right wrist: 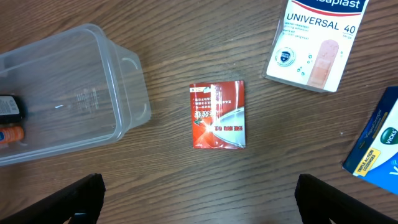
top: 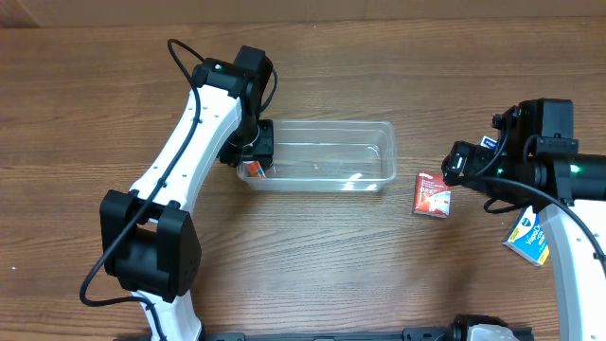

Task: Pack container
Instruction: 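Place the orange tube upright in the container beside the bottle, then grasp the white Hansaplast box with the right gripper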

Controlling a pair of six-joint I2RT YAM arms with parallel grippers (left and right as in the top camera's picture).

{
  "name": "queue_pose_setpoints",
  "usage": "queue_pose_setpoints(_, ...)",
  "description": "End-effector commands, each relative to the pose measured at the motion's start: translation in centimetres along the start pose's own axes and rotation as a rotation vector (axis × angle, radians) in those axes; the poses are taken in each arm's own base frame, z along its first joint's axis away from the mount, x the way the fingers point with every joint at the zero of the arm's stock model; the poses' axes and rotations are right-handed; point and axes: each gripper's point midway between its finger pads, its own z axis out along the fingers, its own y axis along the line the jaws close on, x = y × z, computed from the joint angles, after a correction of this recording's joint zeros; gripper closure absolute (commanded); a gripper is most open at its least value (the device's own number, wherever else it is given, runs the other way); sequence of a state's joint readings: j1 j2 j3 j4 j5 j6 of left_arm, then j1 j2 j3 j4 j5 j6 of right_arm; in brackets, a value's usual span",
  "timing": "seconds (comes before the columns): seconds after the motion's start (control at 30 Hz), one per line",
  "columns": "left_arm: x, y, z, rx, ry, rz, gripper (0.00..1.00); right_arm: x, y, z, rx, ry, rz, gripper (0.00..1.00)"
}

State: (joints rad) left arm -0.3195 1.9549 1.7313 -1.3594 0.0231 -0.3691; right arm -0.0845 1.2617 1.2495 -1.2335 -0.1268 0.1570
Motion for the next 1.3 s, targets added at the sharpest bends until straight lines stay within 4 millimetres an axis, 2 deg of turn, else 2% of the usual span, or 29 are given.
queue_pose_setpoints(0.0,0.3,0.1,0.5,-0.015,0.015,0.013,0.44,-0.8,0.3,-0.8,-0.013,-0.033,-0.001,0.00)
queue_pose_setpoints(0.1,0.2,0.2,0.0,-0.014,-0.003,0.024,0.38,-0.8,0.3,-0.8,-0.013,-0.033,-0.001,0.00)
queue_pose_setpoints(0.17,-0.2,0.5,-1.2,-0.025,-0.046,0.027,0.38,-0.8,0.3,-0.8,-0.013,-0.033,-0.001,0.00)
queue_pose_setpoints(0.23,-0.6,0.8,-3.3,-0.024,-0.115,0.023,0.35,-0.8,0.3,-0.8,-0.012,-0.033,-0.001,0.00)
queue_pose_setpoints(0.33,-0.7,1.9,-6.6,-0.007,-0.210,-0.003,0.20,-0.6,0.2,-0.8,-0.006,-0.026,0.002,0.00)
queue_pose_setpoints(0.37,-0.5,2.3,-7.6,0.001,-0.233,-0.016,0.18,-0.5,0.1,-0.8,-0.001,-0.021,0.004,0.00)
queue_pose_setpoints(0.5,1.0,5.6,-13.0,0.026,-0.373,-0.088,0.11,-0.5,0.0,-0.3,0.005,-0.003,0.031,0.00)
queue_pose_setpoints(0.57,1.9,7.1,-15.4,0.023,-0.453,-0.120,0.10,-0.6,-0.9,0.6,0.054,0.019,0.051,0.00)
queue_pose_setpoints(0.6,2.5,8.3,-17.1,0.008,-0.512,-0.148,0.04,-0.8,-1.9,1.1,0.113,0.021,0.102,0.00)
queue_pose_setpoints(0.63,3.2,9.5,-18.5,-0.008,-0.563,-0.173,0.00,-1.5,-2.9,1.5,0.162,0.003,0.140,0.00)
queue_pose_setpoints(0.7,4.5,10.6,-20.1,-0.009,-0.611,-0.192,0.00,-3.4,-3.5,1.4,0.162,-0.063,0.163,0.00)
queue_pose_setpoints(0.83,6.2,11.4,-20.4,-0.017,-0.599,-0.206,0.00,-6.5,-6.6,-0.2,0.174,-0.150,0.301,0.00)
queue_pose_setpoints(0.93,6.4,11.3,-19.9,-0.015,-0.578,-0.203,0.00,-7.3,-9.0,1.4,0.189,-0.100,0.355,0.00)
queue_pose_setpoints(1.0,6.2,11.3,-19.5,-0.019,-0.564,-0.203,0.00,-7.3,-9.7,4.0,0.187,-0.015,0.340,0.00)
queue_pose_setpoints(1.1,5.8,11.1,-18.8,-0.017,-0.537,-0.199,0.00,-6.6,-10.8,9.1,0.209,0.124,0.355,0.00)
queue_pose_setpoints(1.2,5.6,10.6,-18.4,0.004,-0.518,-0.192,0.00,-5.6,-11.5,12.7,0.218,0.216,0.364,0.00)
queue_pose_setpoints(1.27,5.5,10.6,-18.2,0.003,-0.513,-0.192,0.00,-5.2,-11.6,14.3,0.206,0.253,0.360,0.00)
